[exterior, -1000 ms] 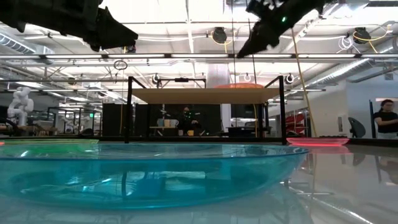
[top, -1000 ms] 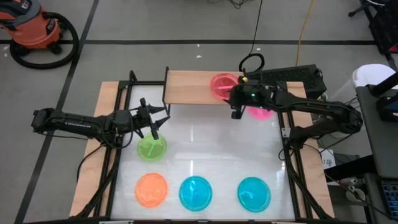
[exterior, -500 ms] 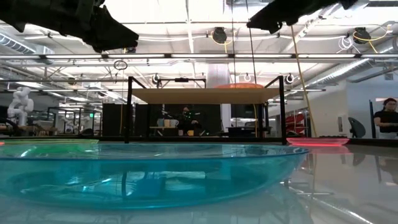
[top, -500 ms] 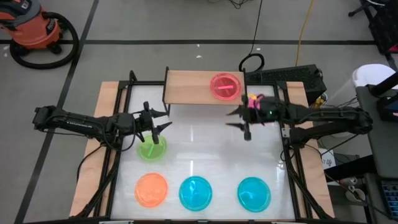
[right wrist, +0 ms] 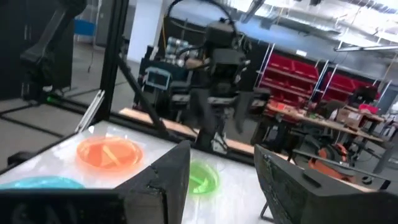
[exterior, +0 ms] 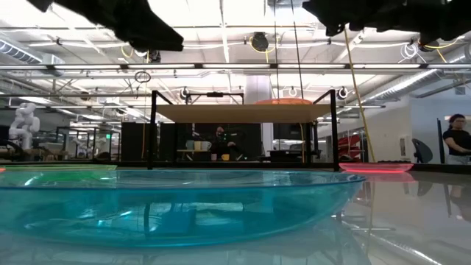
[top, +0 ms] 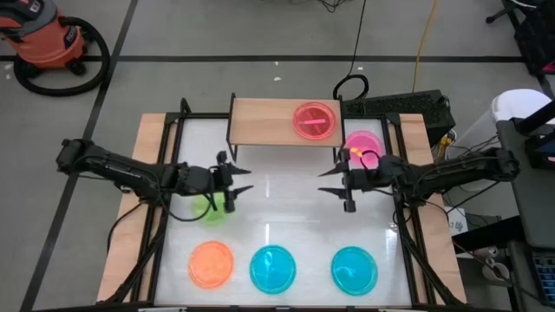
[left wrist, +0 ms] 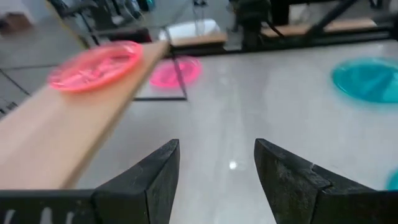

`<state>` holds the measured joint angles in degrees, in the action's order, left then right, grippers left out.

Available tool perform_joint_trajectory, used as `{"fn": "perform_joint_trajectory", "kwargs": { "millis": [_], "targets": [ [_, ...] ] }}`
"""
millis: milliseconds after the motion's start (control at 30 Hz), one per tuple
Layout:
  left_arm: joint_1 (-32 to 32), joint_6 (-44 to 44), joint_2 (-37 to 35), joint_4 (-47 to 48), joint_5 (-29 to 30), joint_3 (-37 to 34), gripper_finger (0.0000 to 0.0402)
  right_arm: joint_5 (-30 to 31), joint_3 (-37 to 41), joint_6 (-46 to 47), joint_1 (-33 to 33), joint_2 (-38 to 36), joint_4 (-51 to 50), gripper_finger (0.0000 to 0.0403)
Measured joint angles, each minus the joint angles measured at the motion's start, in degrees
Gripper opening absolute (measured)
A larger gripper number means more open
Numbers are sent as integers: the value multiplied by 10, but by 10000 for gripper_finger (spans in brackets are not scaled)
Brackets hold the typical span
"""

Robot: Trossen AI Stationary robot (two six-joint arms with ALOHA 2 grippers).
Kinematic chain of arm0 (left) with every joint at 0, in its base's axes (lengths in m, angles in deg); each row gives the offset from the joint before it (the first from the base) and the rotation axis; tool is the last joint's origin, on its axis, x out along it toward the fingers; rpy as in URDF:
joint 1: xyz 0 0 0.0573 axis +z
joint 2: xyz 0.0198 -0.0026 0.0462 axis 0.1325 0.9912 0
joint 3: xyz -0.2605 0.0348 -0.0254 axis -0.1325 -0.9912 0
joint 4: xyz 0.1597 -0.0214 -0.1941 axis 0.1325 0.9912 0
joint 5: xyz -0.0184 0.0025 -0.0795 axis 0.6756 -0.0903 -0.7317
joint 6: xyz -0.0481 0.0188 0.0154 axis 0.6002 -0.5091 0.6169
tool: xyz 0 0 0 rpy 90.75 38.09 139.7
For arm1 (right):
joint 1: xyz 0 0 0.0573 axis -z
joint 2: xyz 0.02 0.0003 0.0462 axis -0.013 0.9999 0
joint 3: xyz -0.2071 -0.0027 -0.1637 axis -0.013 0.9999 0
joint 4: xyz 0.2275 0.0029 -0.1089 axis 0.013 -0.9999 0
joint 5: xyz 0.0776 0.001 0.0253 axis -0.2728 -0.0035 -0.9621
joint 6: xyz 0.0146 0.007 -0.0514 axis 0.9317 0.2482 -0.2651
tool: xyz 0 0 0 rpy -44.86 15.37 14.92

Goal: Place and stack plates onto a shelf
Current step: Stack the left blue plate on top of the pink plate on the shelf

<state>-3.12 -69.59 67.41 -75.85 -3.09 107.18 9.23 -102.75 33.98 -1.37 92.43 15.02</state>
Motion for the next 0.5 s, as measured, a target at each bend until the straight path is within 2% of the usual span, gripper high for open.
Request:
{"fn": "perform_joint_trajectory", "kwargs": {
  "millis": [200, 400, 500],
  "targets": [
    [-56, 10, 91, 75, -19, 75, 214, -1, 1, 10, -4, -12, -10, 160],
    [-112, 1, 166, 80, -53, 90, 214, -1, 1, 6, -8, -14, -11, 160],
    [-137, 30, 194, 79, -77, 91, 214, -1, 1, 12, -8, -13, -12, 160]
  ]
}}
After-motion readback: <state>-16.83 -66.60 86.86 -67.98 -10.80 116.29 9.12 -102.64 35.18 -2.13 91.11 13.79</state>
